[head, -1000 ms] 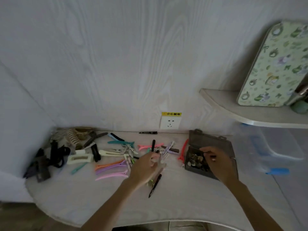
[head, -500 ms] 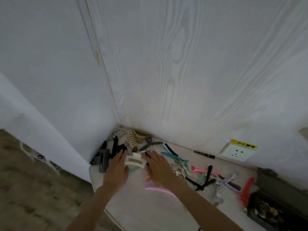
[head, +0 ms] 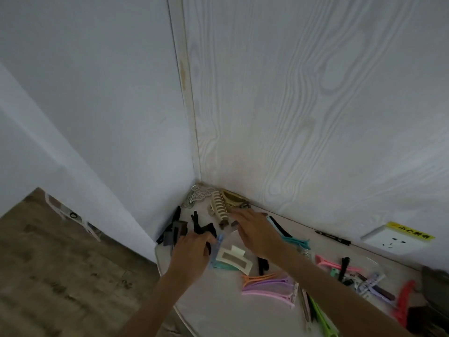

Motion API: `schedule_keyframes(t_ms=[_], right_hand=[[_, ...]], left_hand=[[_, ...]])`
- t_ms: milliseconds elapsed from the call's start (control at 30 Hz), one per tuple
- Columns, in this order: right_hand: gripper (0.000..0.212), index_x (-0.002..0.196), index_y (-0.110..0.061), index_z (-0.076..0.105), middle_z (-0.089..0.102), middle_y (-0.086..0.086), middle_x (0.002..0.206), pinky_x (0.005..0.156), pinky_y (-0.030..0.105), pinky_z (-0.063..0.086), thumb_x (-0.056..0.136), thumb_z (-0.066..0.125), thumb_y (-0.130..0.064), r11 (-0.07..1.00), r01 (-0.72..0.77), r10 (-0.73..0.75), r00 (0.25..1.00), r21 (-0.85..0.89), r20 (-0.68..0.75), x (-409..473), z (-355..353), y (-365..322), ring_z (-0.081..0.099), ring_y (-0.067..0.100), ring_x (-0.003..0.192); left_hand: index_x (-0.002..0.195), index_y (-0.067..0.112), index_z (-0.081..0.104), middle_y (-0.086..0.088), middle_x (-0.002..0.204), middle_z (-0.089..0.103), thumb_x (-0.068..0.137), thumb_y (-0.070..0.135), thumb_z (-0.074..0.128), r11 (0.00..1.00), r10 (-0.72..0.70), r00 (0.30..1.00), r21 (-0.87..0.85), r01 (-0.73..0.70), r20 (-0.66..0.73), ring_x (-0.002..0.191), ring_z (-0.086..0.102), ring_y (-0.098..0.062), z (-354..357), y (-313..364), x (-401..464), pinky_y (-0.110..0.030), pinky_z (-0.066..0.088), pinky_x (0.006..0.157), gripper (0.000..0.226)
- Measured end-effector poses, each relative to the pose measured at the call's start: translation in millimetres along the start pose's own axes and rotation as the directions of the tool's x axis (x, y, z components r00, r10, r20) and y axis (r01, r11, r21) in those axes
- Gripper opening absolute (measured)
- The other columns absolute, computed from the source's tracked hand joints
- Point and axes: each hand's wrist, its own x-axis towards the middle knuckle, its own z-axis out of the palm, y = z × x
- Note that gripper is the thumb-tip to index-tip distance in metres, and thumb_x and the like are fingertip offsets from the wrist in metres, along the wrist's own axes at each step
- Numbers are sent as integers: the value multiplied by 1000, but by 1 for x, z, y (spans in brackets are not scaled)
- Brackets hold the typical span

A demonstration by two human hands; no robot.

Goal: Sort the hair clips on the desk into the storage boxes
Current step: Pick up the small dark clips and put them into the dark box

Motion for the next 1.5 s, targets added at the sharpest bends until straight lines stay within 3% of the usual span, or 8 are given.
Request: schedule_keyframes(t_ms=[300, 467, 700, 800, 967, 1133, 1333, 1500], right_hand=[[36, 81, -20, 56, 67, -5, 66, 66, 25, 47, 59, 74, -43, 969, -243, 242, 970, -43, -25, 32, 26, -18, 64, 18, 61], [30, 101, -15, 61, 70, 4, 94, 69, 24, 41, 74, 70, -24, 956, -279, 277, 960, 91, 31, 25, 19, -6, 65, 23, 87], [37, 123, -23, 56, 67, -1, 112, 82, 19, 45, 86, 61, -24, 911, -400, 355, 884, 101, 304, -20, -12, 15, 63, 13, 100], [28, 116, -16, 63, 69, 5, 106, 82, 15, 46, 88, 59, -15, 791, -557, 476, 820, 253, 318, -32, -16, 28, 64, 14, 93], [23, 109, 13, 58, 66, -4, 50, 44, 9, 45, 91, 43, 10, 223, -660, 598, 674, 717, 435, -51, -42, 35, 63, 6, 47], [21, 106, 5, 61, 68, -3, 56, 43, 9, 44, 94, 45, -1, 123, -620, 674, 625, 775, 394, -100, -68, 48, 62, 0, 45], [16, 95, -4, 67, 66, -2, 66, 50, 11, 49, 92, 52, -7, 76, -588, 897, 393, 805, 202, -224, -104, 61, 62, -4, 47], [14, 81, -13, 68, 71, 11, 83, 70, 23, 56, 89, 57, -9, 121, -623, 987, 159, 773, -27, -329, -117, 62, 68, 9, 69]], left_hand=[[109, 30, 63, 10, 107, 69, 94, 23, 43, 986, -166, 985, -10, 166, 54, 98, 64, -10, -15, -13, 19, -27, 51, 80, 26], [103, 27, 64, 10, 106, 68, 95, 20, 43, 984, -165, 986, -64, 165, 11, 95, 64, -10, -29, -3, 30, -24, 48, 74, 23], [143, 29, 32, 4, 147, 36, 92, 13, 45, 977, 132, 977, 147, -157, 165, 134, 33, -17, -5, 9, 44, -31, 31, 105, 55], [143, 31, 31, 2, 149, 34, 94, 19, 41, 956, 167, 969, 211, -204, 181, 134, 34, -19, 4, 16, 45, -34, 28, 105, 51], [139, 31, 37, 4, 146, 39, 95, 24, 40, 951, 137, 976, 254, -177, 167, 132, 36, -19, -5, 28, 57, -33, 28, 103, 45], [130, 25, 49, 2, 131, 54, 94, 22, 45, 989, 129, 981, 51, -137, 144, 119, 49, -19, -1, 81, 51, -32, 36, 92, 36], [113, 22, 65, 3, 117, 66, 93, 20, 46, 929, 302, 887, -316, -192, 350, 105, 62, -15, 44, 198, 22, -29, 49, 88, 27], [114, 18, 64, 6, 129, 59, 93, 19, 47, 891, 444, 763, -323, -319, 470, 119, 54, -10, 93, 289, 1, -16, 37, 93, 27]])
